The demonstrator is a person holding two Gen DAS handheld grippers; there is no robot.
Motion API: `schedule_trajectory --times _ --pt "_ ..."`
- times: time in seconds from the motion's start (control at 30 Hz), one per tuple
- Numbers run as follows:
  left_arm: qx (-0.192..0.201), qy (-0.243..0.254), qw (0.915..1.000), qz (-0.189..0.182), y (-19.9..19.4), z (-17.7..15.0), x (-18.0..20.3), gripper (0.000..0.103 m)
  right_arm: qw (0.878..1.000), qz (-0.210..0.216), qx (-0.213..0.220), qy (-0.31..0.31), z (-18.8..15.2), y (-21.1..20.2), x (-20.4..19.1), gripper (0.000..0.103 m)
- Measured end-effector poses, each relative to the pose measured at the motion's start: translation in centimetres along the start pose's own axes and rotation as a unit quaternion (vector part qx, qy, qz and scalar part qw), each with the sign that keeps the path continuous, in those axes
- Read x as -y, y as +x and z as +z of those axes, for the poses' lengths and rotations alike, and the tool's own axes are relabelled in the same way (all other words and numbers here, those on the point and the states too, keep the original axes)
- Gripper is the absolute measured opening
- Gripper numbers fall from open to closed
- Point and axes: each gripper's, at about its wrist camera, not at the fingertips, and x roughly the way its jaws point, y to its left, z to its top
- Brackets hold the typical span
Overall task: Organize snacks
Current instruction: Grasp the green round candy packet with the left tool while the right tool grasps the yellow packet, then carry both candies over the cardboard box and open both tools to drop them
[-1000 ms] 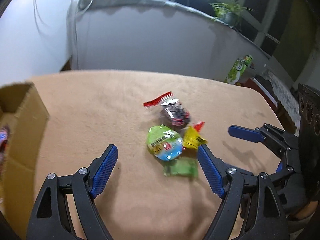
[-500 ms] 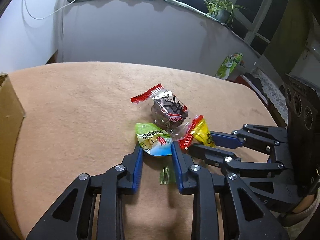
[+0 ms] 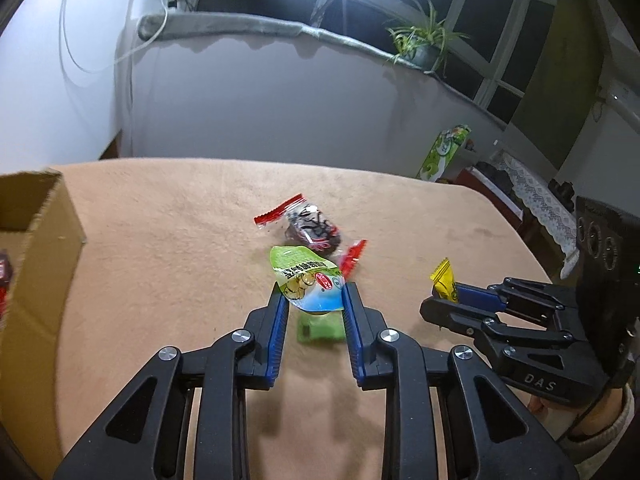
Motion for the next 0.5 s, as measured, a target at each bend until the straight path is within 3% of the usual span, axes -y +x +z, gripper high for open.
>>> schedule_trajectory --times 0.5 --pt "0.046 0.027 0.9985 0.010 -8.9 -3.9 3.8 0.025 0.999 -0.015 0.039 -0.002 -2.6 -7.3 -3.2 0.025"
